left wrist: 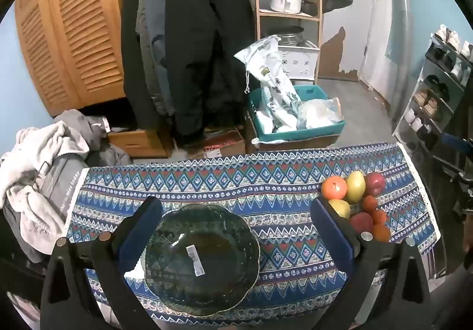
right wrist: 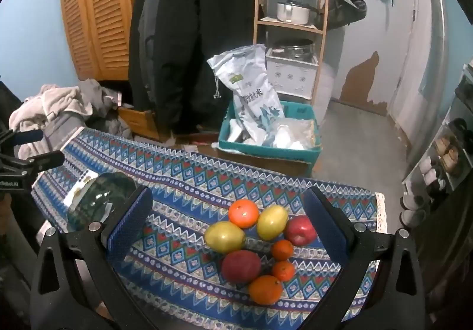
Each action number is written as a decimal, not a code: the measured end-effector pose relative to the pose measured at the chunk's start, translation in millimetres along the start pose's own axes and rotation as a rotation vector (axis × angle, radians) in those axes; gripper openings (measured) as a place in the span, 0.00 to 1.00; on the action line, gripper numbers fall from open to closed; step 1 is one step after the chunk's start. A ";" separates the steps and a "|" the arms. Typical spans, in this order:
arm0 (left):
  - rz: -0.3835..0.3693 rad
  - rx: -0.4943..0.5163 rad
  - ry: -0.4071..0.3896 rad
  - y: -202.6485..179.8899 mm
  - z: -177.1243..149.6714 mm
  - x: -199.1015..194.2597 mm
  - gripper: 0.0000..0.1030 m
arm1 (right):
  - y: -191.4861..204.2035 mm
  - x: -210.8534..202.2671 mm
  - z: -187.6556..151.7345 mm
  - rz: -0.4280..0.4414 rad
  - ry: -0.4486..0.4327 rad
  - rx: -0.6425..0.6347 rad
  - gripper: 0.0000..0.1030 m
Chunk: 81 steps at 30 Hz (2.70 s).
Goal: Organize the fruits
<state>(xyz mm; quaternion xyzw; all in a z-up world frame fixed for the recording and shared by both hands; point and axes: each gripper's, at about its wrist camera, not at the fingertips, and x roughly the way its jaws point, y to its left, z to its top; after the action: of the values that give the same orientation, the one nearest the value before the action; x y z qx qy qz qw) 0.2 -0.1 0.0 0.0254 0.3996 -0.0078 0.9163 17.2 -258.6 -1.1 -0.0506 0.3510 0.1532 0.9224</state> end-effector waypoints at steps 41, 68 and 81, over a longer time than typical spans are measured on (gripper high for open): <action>-0.031 0.010 -0.030 -2.4 -1.3 -6.9 0.98 | -2.0 4.7 -0.9 0.009 0.030 -0.007 0.97; -0.028 0.022 -0.029 -13.4 -0.6 -8.1 0.99 | -6.7 1.0 -2.3 0.022 0.028 0.003 0.97; -0.030 0.025 -0.026 -16.1 -0.2 -7.9 0.99 | -5.8 -1.6 -3.9 0.023 0.026 -0.001 0.97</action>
<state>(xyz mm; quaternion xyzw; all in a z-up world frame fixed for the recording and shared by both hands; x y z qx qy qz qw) -5.8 -16.2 4.9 0.0308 0.3881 -0.0269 0.9207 15.4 -265.3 -3.0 -0.0488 0.3637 0.1634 0.9158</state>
